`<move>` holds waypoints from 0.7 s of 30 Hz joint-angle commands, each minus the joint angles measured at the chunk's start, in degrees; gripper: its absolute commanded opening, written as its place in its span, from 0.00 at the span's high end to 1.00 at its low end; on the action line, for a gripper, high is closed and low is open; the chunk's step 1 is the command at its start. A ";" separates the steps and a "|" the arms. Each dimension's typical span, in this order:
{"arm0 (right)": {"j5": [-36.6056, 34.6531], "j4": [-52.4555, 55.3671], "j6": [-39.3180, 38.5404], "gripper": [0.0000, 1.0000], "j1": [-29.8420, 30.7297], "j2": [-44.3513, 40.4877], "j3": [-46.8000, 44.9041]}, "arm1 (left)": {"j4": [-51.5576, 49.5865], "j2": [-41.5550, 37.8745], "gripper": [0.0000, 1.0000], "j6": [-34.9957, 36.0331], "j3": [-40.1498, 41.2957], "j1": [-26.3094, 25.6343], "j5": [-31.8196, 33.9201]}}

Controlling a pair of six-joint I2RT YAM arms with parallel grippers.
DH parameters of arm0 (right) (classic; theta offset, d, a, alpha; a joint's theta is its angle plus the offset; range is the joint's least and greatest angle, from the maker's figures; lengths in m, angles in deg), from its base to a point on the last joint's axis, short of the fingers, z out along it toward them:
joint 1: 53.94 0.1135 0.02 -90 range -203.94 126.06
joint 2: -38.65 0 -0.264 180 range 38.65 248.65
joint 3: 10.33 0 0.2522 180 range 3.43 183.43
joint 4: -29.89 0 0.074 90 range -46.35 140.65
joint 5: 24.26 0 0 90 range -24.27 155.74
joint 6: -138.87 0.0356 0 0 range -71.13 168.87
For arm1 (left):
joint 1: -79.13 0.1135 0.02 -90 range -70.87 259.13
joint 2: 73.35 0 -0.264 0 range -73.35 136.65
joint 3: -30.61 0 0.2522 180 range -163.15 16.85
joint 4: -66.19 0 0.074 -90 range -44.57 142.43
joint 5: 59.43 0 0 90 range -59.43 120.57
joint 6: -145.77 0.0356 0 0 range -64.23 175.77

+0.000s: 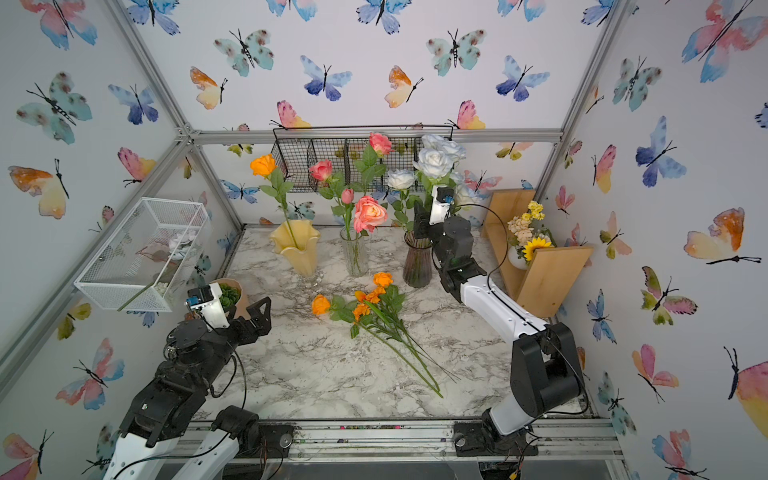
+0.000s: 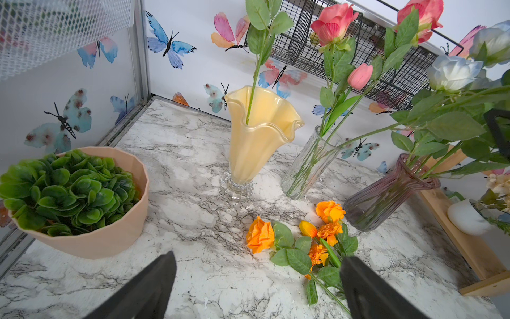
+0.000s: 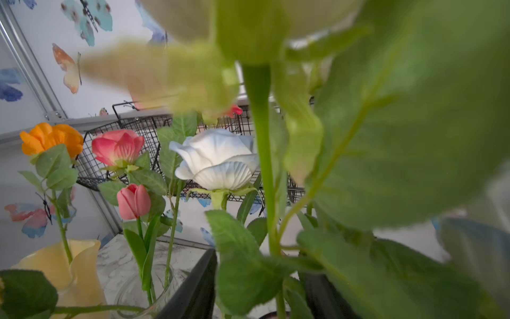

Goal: Arrange the flowers in different vases according to their colors
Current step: Insert the flower into the vase.

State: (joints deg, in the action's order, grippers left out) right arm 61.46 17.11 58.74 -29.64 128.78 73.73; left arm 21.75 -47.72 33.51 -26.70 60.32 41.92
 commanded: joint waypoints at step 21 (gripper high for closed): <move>2.59 46.38 8.73 0.21 -0.30 -15.98 14.62 | -0.19 8.66 0.01 -9.61 -1.10 0.18 -7.53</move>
State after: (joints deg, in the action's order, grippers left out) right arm 61.77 49.92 65.56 -29.64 113.13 86.10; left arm 21.51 -39.81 29.60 -27.42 60.32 39.65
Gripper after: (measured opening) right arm 0.788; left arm 0.987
